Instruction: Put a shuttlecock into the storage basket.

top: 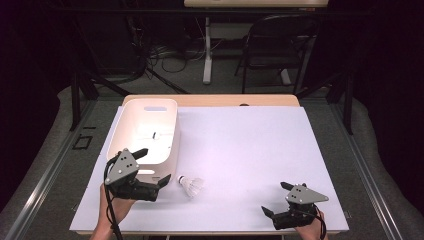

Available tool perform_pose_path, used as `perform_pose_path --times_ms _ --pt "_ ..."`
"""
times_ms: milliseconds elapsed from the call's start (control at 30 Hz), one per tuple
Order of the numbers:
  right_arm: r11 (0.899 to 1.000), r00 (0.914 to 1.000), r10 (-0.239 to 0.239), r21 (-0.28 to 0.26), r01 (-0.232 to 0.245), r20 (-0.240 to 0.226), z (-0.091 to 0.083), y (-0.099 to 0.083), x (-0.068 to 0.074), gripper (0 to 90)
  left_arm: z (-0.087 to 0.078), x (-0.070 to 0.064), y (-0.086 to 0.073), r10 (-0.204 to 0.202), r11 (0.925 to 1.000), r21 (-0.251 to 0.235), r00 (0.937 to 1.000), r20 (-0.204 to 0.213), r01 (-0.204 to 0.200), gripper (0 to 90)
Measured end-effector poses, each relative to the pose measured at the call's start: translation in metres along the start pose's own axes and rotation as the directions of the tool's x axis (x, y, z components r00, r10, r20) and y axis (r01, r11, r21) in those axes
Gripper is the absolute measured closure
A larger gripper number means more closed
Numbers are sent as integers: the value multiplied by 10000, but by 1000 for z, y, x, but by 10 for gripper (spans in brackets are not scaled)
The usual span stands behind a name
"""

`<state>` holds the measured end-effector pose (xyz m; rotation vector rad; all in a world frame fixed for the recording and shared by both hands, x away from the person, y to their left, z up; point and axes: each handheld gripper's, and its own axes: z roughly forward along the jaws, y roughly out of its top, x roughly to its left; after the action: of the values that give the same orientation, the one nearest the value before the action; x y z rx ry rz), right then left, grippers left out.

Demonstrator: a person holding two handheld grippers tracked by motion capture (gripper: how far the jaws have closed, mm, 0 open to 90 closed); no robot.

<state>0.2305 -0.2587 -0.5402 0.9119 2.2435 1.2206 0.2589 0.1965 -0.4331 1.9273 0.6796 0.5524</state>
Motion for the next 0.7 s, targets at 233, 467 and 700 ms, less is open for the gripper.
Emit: perform_pose_path --times_ms 233,467,700 --pt "10000 10000 5 46 -5 17 1 0 1 0 -1 -13 -8 304 9995 16 9992 262 -304 0" --pt "10000 10000 44 83 -44 -44 3 1 2 0 -3 -23 -19 272 9996 -21 9984 500 -272 0" --pt "9999 9999 141 57 -141 2 4 3 1 0 0 -28 -31 260 9995 139 9985 479 -266 0"
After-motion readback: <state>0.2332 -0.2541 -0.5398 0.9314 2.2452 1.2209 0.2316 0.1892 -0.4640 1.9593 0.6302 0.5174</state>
